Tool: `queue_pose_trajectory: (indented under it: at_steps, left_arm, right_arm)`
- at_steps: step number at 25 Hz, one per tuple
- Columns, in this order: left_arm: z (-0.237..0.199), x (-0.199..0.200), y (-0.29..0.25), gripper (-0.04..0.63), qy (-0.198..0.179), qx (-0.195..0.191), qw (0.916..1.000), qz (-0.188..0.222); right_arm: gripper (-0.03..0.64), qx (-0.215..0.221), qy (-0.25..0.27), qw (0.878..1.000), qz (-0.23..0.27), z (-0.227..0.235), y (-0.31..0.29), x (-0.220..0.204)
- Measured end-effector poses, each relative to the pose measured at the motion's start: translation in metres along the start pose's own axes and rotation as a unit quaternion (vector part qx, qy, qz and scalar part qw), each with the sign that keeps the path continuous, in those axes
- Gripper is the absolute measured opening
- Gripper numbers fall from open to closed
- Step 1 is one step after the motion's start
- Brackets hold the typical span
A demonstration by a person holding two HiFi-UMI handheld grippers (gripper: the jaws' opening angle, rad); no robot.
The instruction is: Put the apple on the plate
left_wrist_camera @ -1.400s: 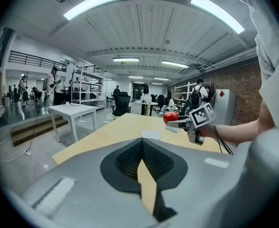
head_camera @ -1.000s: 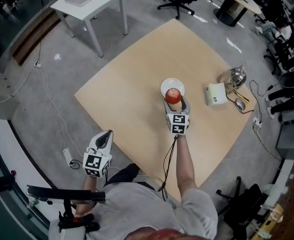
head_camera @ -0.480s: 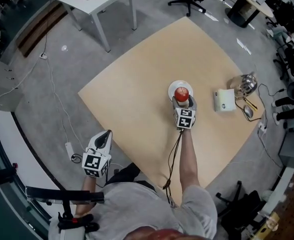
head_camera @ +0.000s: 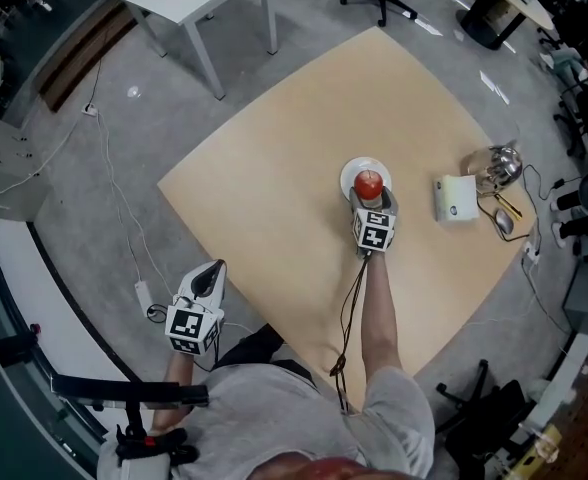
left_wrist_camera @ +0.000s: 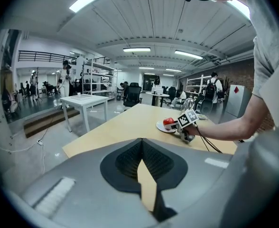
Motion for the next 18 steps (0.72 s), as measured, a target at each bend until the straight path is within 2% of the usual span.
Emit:
queue_pose_trajectory:
  at_steps: [7, 18]
  left_arm:
    - [0.002, -0.002, 0.000, 0.020, 0.000, -0.004, 1.0000, 0.000]
    - [0.013, 0.001, 0.015, 0.020, -0.004, -0.007, 0.9999, 0.015]
  right_arm:
    - [0.393, -0.001, 0.012, 1.000, -0.017, -0.005, -0.004, -0.003]
    - [0.402, 0.002, 0.005, 1.000, 0.000, -0.003, 0.022, 0.008]
Point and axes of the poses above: the fingertips, and each gripper's own axes: y backward along the fingers, z to its right, x out of its top, the point moved 3 cm from there along y, backward along the fingers, and after that the axes turned 10 degrees about y, right-handed, at the moved point
